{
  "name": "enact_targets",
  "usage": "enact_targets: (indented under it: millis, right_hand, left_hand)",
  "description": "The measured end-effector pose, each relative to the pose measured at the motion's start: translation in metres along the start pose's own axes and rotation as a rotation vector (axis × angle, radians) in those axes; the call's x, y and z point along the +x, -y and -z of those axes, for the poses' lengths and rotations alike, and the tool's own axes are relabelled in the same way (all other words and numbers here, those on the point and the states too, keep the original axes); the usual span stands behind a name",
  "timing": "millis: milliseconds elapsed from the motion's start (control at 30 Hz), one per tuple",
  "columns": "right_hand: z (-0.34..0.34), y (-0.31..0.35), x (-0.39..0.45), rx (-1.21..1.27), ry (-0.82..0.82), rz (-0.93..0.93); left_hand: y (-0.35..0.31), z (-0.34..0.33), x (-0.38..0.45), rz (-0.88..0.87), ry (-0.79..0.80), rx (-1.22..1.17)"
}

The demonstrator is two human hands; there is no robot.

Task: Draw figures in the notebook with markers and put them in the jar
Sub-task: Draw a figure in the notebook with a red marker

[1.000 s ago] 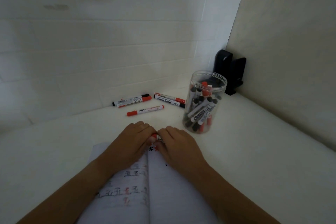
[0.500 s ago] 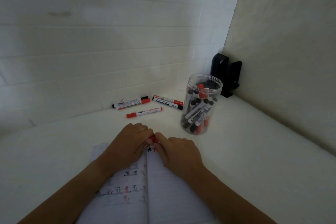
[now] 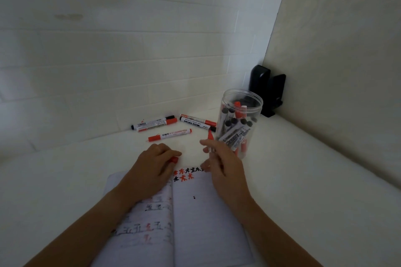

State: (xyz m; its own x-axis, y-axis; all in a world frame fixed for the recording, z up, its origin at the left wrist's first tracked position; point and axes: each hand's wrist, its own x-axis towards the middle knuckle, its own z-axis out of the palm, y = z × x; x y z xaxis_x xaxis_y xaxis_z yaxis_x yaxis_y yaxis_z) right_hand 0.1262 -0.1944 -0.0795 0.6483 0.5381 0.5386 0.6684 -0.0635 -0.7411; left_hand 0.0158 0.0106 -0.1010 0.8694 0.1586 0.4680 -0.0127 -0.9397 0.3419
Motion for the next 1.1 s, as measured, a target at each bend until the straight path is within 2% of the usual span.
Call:
enact_targets:
  millis: [100,367,600,800,1100]
  right_hand:
    - [0.005,0.000,0.000,0.211,0.004,-0.167]
    - [0.001,0.007,0.000,0.145,0.025,-0.148]
    - [0.005,0.007,-0.001,0.314,0.081,-0.436]
    - [0.008,0.015,-0.004,0.184,0.115,-0.392]
    - [0.008,0.020,-0.007,0.142,0.081,-0.399]
  left_hand:
    - [-0.002,0.002,-0.002,0.001,0.077,-0.005]
    - [-0.005,0.007,-0.004,0.013,0.237,0.037]
    - [-0.005,0.007,-0.002,0.038,0.311,0.051]
    - [-0.008,0.010,-0.001,0.054,0.338,0.053]
    - [-0.007,0.009,-0.001,0.061,0.341,0.050]
